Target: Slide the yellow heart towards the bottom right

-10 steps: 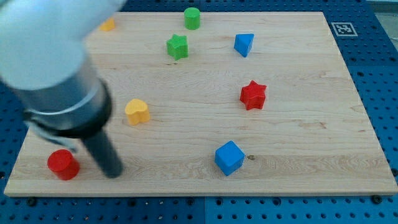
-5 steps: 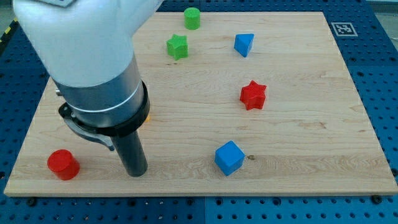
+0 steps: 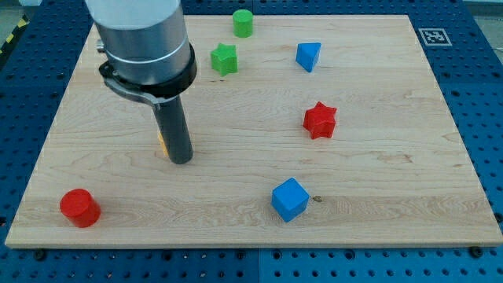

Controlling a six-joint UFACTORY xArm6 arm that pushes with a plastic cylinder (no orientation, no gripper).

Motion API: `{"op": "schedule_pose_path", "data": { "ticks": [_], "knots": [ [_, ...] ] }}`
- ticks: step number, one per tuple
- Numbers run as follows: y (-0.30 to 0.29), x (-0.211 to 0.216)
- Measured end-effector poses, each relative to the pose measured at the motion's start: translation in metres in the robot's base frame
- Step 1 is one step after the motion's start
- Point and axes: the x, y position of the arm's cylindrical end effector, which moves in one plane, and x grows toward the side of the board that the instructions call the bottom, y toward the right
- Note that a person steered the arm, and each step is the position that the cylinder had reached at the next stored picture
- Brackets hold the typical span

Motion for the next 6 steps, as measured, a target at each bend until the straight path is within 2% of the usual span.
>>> {"op": "schedule_pose_path", "data": {
  "ticks": [4,6],
  "knots": [
    [-0.04,-0.009],
    [-0.054,-0.058]
  ]
}}
